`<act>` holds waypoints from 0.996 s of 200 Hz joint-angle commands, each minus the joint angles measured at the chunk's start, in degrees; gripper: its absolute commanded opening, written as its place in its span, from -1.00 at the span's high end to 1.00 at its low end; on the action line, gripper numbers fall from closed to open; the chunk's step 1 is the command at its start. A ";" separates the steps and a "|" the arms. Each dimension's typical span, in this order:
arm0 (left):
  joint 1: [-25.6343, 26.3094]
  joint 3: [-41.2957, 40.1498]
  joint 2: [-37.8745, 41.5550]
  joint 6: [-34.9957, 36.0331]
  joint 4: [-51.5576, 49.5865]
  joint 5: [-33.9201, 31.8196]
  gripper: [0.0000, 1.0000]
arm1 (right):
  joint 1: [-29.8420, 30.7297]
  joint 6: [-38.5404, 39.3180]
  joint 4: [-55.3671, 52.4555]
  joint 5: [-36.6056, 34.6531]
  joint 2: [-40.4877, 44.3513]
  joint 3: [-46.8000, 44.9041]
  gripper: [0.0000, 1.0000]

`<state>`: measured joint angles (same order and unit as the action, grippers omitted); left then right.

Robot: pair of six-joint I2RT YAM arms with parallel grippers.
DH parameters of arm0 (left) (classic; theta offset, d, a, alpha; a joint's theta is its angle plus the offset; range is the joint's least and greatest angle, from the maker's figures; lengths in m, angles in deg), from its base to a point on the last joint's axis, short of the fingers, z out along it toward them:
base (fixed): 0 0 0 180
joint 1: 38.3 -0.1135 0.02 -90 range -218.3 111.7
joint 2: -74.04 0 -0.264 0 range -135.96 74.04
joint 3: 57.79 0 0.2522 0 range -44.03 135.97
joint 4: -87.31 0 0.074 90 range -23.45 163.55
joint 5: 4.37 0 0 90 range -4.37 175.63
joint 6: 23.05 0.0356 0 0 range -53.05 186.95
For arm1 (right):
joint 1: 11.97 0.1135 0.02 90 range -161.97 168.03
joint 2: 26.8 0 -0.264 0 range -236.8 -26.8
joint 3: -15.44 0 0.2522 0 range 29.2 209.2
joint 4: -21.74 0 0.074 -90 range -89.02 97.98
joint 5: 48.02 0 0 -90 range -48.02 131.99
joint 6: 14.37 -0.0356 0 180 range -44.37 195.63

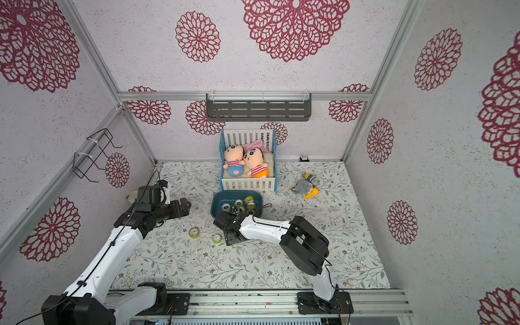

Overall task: Put the transparent tape into the storage box
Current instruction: Pick up the tape at the center of the board.

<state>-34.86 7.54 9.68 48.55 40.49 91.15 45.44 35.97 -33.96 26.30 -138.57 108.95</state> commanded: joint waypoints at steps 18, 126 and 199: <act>0.01 0.02 -0.42 0.29 0.58 0.55 -0.95 | 0.16 0.95 0.64 -0.78 -0.70 -0.19 -0.66; -0.01 0.11 -0.86 0.24 0.68 0.99 -0.95 | -0.53 0.23 4.36 -0.65 4.45 -12.22 0.01; -0.01 -0.07 -0.51 0.21 0.63 1.00 -0.95 | -0.46 -1.52 4.05 -3.57 13.11 -15.05 0.92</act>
<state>-34.86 7.54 9.07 48.53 40.49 91.54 45.26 35.57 -28.43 25.84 -130.78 94.28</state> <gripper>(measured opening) 0.973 0.126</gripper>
